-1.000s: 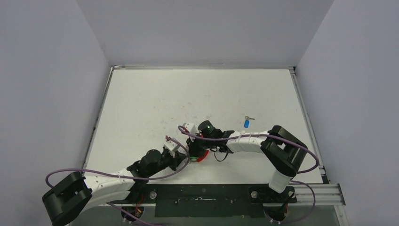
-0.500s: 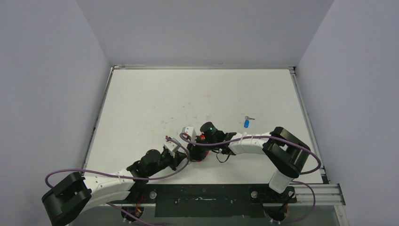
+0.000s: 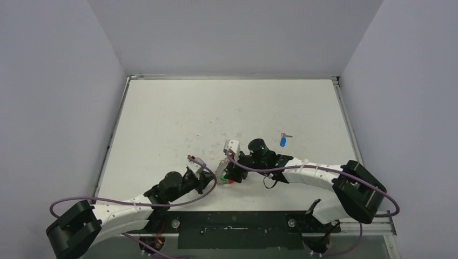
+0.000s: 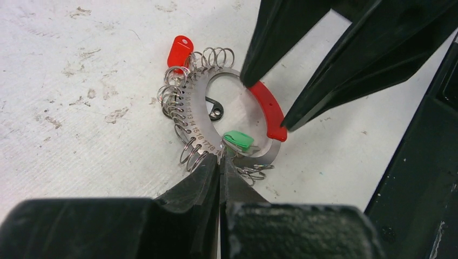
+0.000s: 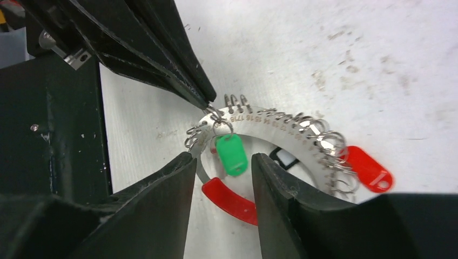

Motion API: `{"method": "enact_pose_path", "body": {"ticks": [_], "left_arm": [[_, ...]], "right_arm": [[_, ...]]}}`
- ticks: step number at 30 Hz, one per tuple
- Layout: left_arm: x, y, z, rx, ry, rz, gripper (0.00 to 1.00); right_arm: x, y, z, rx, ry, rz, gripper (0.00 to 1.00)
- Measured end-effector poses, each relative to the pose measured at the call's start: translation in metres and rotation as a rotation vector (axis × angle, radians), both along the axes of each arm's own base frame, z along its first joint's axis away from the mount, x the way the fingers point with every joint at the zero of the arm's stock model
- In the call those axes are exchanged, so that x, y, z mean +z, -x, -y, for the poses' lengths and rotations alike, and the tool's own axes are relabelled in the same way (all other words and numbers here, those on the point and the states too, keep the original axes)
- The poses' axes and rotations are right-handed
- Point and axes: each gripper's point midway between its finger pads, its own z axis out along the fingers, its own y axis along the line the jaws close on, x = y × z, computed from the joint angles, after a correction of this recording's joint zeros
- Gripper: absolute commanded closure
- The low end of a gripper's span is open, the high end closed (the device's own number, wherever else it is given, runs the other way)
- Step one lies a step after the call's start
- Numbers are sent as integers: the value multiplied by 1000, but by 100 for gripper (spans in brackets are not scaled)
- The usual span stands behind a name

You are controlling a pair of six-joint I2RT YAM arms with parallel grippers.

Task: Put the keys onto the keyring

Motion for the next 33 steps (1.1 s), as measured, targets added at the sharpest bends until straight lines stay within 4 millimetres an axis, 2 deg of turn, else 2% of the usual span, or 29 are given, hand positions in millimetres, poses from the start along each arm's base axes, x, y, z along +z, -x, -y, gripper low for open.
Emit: {"method": "enact_pose_path", "body": {"ticks": [1, 5, 9, 10, 11, 16, 19, 22, 26, 30, 33], "left_arm": [[0, 0, 0, 0, 1, 1, 100], [1, 0, 0, 0, 2, 2, 100], [1, 0, 0, 0, 2, 2, 100], [1, 0, 0, 0, 2, 2, 100], [1, 0, 0, 0, 2, 2, 96], [1, 0, 0, -2, -1, 8, 57], [1, 0, 0, 0, 0, 4, 43], [-4, 0, -3, 14, -13, -18, 37], [-14, -2, -9, 50, -38, -71, 35], [-15, -13, -14, 119, -38, -139, 36], [-14, -23, -16, 169, -26, -184, 41]], "right_arm": [[7, -3, 2, -14, -15, 21, 49], [33, -15, 13, -88, -66, 105, 22], [49, -27, 31, -187, -93, 183, 2], [51, -31, 36, -217, -97, 199, 0], [52, -35, 42, -253, -97, 210, 0], [53, -56, 72, -457, -97, 224, 0], [50, -71, 89, -586, -101, 192, 0], [48, -84, 104, -708, -107, 147, 0], [36, -94, 119, -819, -84, 69, 0], [11, -96, 120, -850, 10, -27, 0], [-4, -91, 116, -839, 54, -90, 1]]}}
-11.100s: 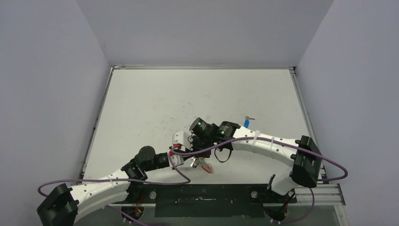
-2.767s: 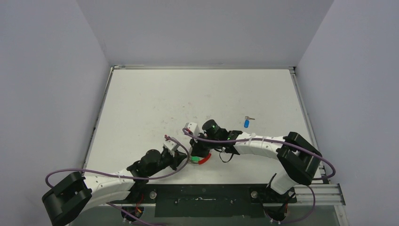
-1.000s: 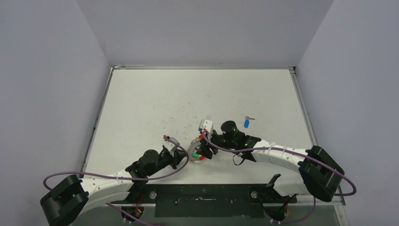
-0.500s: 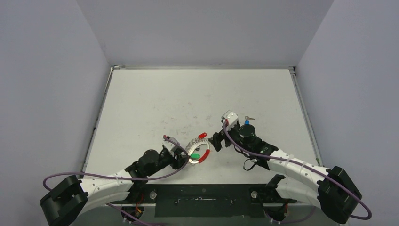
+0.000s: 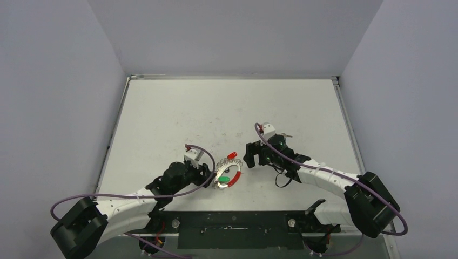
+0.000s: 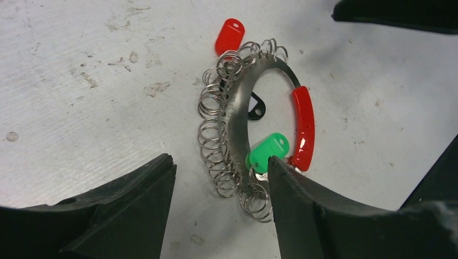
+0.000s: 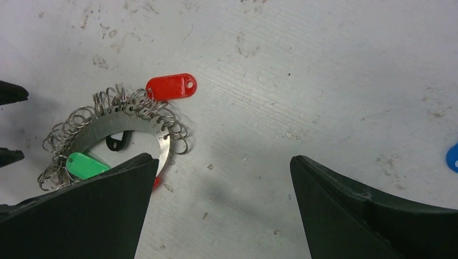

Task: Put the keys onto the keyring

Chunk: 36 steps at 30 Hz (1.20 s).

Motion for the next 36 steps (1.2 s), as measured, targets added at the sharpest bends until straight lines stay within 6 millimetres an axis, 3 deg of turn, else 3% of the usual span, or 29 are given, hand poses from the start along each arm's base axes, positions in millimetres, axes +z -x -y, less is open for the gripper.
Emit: {"method": "enact_pose_path", "body": {"ticks": [5, 14, 20, 26, 31, 36], "left_arm": [[-5, -12, -6, 62, 15, -85, 43], [-28, -10, -9, 80, 25, -231, 46], [-28, -11, 3, 35, 48, -254, 52], [-30, -19, 18, 2, 65, -270, 64], [-33, -30, 25, -6, 35, -266, 77], [-32, -45, 30, -24, -10, -226, 91]], "right_arm": [[-19, 10, -8, 36, -9, -94, 10], [-43, 27, -35, 104, -99, -262, 41], [-46, 30, -48, 122, -162, -311, 60], [-50, 36, -57, 130, -189, -352, 77], [-49, 47, -67, 147, -218, -381, 83], [-55, 77, -79, 181, -241, -438, 88]]}}
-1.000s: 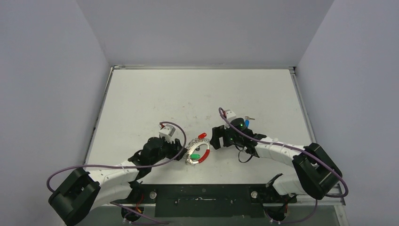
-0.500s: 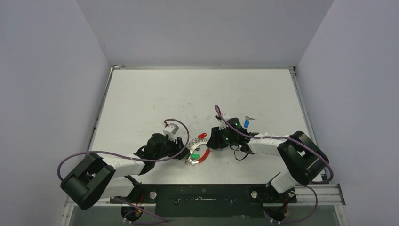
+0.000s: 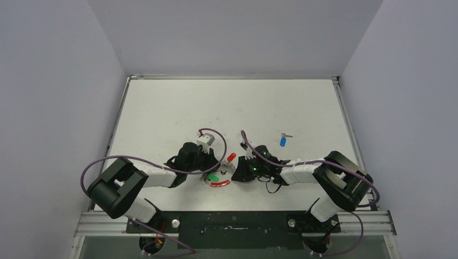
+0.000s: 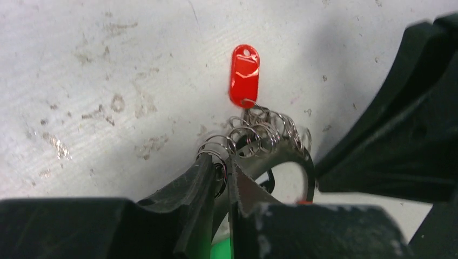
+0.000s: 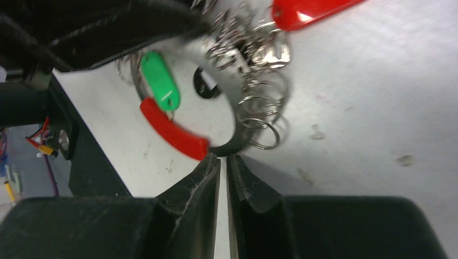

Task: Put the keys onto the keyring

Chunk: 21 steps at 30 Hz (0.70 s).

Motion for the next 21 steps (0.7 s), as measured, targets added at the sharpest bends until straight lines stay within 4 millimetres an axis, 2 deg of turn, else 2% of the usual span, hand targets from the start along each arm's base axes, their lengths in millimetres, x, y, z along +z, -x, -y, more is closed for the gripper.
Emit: {"method": "enact_pose_path", "body": {"ticks": [4, 7, 9, 11, 16, 18, 21], "left_arm": [[4, -14, 6, -34, -37, 48, 93], [3, -19, 10, -79, -70, 79, 92], [4, -21, 11, -115, -92, 110, 85], [3, -20, 11, -153, -114, 138, 73], [5, -15, 5, -197, -159, 170, 55], [17, -13, 2, -192, -148, 198, 53], [42, -10, -3, -153, -106, 242, 53]], "right_arm": [[-1, 26, -12, 27, -25, -42, 89], [-1, 41, -13, 26, -40, -68, 85], [1, 45, -10, 11, -48, -76, 80], [7, 44, -7, -3, -54, -61, 73], [37, 26, 4, -22, -27, 71, 50], [54, 9, 10, -45, -13, 139, 45], [74, -28, 24, -114, 9, 212, 44]]}}
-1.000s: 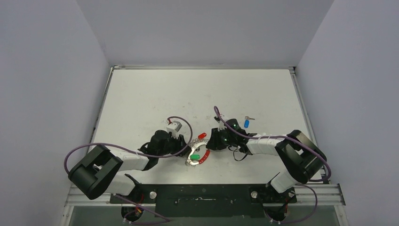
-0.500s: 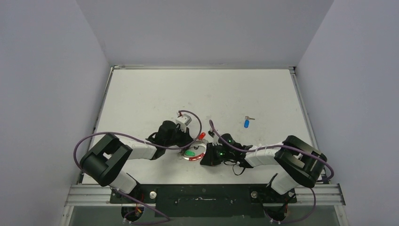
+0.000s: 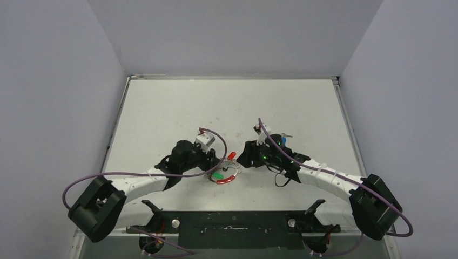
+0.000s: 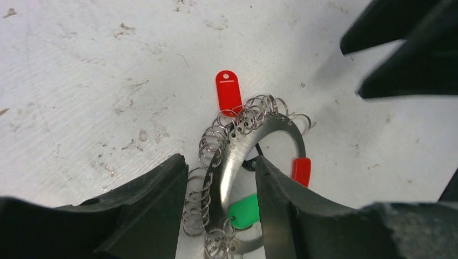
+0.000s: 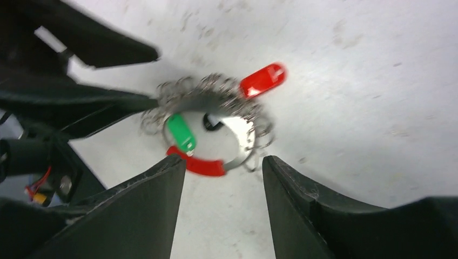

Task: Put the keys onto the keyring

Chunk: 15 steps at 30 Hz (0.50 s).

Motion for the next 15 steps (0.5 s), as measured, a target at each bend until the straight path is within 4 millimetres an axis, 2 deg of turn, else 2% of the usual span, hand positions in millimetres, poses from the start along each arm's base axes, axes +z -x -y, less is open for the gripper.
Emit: {"method": "enact_pose_path", "body": {"ticks": [2, 4, 7, 11, 15], "left_arm": [[14, 2, -6, 44, 37, 6, 53], [24, 7, -12, 90, 74, -9, 54], [25, 19, -24, 174, 126, -75, 57], [7, 39, -40, 274, 171, -191, 59], [-21, 61, -55, 345, 185, -307, 64]], "right_arm": [[4, -20, 11, -42, 17, 16, 44], [-1, -37, 20, -73, 49, 9, 44], [-20, -45, 20, -55, 99, -40, 45], [-48, -34, 14, 3, 127, -133, 50], [-60, -25, 9, 49, 116, -188, 60]]}}
